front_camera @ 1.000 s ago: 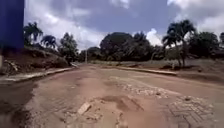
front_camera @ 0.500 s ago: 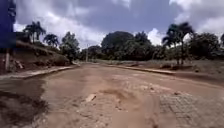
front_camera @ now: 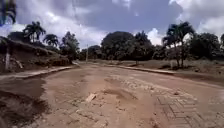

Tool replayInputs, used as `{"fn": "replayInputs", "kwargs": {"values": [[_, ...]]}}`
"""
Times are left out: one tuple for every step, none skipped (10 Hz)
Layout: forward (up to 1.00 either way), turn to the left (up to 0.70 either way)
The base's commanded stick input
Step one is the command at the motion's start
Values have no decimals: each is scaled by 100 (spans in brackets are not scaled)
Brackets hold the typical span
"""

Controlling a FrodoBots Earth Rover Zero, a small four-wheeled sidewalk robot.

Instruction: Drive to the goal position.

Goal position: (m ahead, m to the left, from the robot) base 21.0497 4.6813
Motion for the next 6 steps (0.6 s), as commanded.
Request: {"fn": "replayInputs", "kwargs": {"values": [[40,-15],[70,-27],[70,-27],[70,-27],[70,-27],[70,-27]]}}
